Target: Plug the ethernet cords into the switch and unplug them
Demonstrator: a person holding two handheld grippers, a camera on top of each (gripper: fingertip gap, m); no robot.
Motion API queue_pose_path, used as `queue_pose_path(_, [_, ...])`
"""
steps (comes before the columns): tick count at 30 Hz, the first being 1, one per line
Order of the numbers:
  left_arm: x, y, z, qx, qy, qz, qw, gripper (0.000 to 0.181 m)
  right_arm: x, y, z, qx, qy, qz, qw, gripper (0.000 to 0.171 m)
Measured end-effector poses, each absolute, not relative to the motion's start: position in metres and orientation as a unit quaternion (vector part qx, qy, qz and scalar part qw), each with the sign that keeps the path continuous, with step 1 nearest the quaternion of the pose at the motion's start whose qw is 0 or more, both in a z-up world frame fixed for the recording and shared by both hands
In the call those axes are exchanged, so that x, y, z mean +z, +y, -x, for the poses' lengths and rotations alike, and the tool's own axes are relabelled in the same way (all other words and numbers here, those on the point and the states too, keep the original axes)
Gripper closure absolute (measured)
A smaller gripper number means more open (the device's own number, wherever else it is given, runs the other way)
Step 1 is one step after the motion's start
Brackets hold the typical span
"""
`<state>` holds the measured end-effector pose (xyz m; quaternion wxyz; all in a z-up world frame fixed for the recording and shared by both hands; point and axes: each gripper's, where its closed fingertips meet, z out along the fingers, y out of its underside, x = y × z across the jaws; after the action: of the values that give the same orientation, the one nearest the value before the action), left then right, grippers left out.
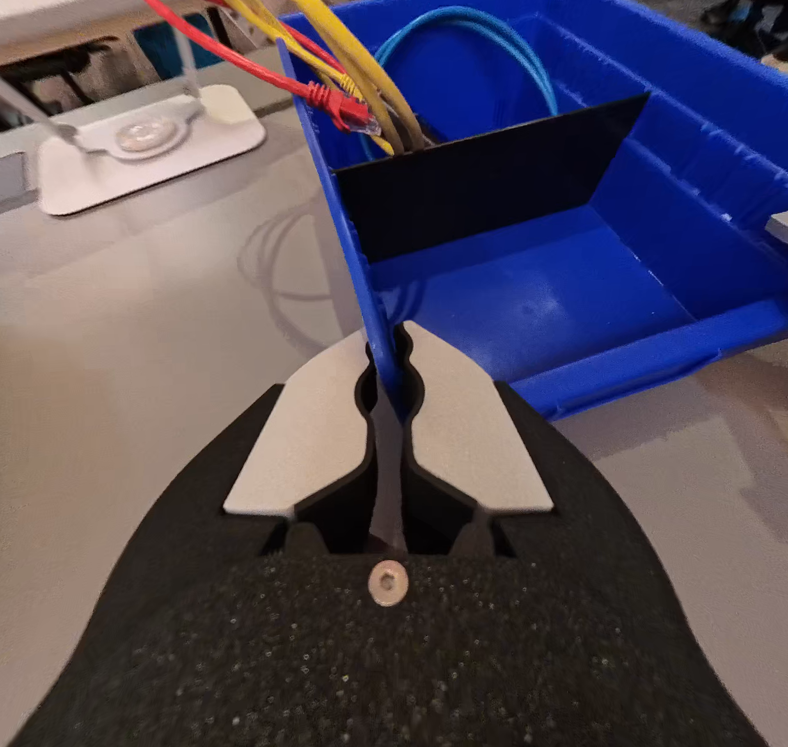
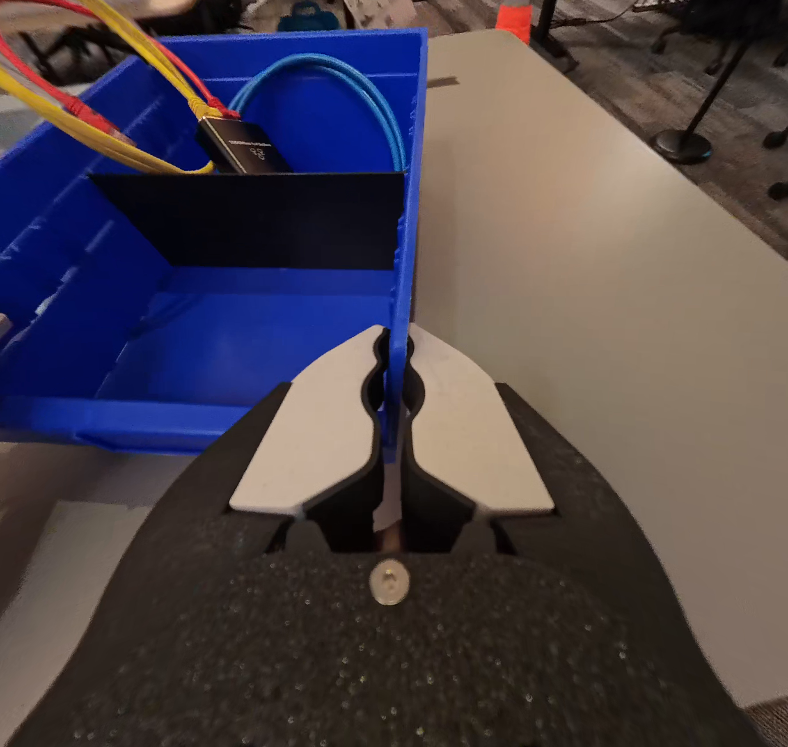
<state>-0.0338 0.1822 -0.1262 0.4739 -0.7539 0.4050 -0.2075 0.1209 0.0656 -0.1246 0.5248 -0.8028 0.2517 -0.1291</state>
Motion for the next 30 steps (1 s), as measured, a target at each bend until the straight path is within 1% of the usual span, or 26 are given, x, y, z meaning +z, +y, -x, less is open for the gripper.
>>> queue_pose_path(4, [-0.108,0.197,0.099,-0.186,0.372,0.746,0.520,0.174,-0.107,0.098,-0.068,-0.106,0.196,0.795,0.564,0.169])
queue_pose_path(8, [-0.100,0.235,0.166,-0.157,0.322,0.767,0.532,0.175,-0.098,0.151,-0.009,-0.089,0.141,0.801,0.575,0.169])
queue_pose_path(12, [-0.116,0.262,0.194,-0.136,0.322,0.783,0.514,0.173,-0.117,0.190,0.016,-0.064,0.131,0.822,0.550,0.169])
queue_pose_path(13, [-0.126,0.265,0.195,-0.133,0.336,0.787,0.500,0.171,-0.128,0.196,0.017,-0.063,0.130,0.831,0.536,0.169])
queue_pose_path(15, [-0.132,0.264,0.195,-0.156,0.368,0.779,0.483,0.165,-0.131,0.203,0.015,-0.045,0.126,0.828,0.544,0.169])
queue_pose_path(16, [-0.128,0.258,0.195,-0.189,0.374,0.772,0.479,0.164,-0.131,0.204,0.015,-0.035,0.120,0.831,0.543,0.169])
queue_pose_path(18, [-0.096,0.242,0.201,-0.286,0.363,0.732,0.501,0.158,-0.128,0.202,0.015,-0.011,0.101,0.829,0.550,0.166])
queue_pose_path(19, [-0.077,0.237,0.214,-0.320,0.347,0.712,0.520,0.155,-0.122,0.199,0.015,0.002,0.092,0.821,0.563,0.161])
queue_pose_path(21, [-0.046,0.245,0.259,-0.334,0.299,0.698,0.559,0.149,-0.107,0.191,0.017,0.021,0.075,0.803,0.590,0.153])
queue_pose_path(22, [-0.040,0.257,0.289,-0.313,0.275,0.709,0.569,0.146,-0.098,0.186,0.016,0.021,0.073,0.793,0.605,0.151])
queue_pose_path(24, [-0.050,0.292,0.365,-0.221,0.225,0.756,0.574,0.141,-0.077,0.179,0.021,0.026,0.063,0.768,0.637,0.147])
queue_pose_path(26, [-0.070,0.322,0.440,-0.121,0.175,0.796,0.567,0.139,-0.068,0.170,0.044,0.048,0.045,0.773,0.631,0.144])
queue_pose_path(28, [-0.087,0.340,0.470,-0.102,0.166,0.820,0.539,0.132,-0.057,0.160,0.092,0.107,0.008,0.775,0.623,0.143])
queue_pose_path(30, [-0.099,0.361,0.471,-0.090,0.184,0.832,0.515,0.132,-0.055,0.147,0.148,0.121,-0.064,0.771,0.622,0.144])
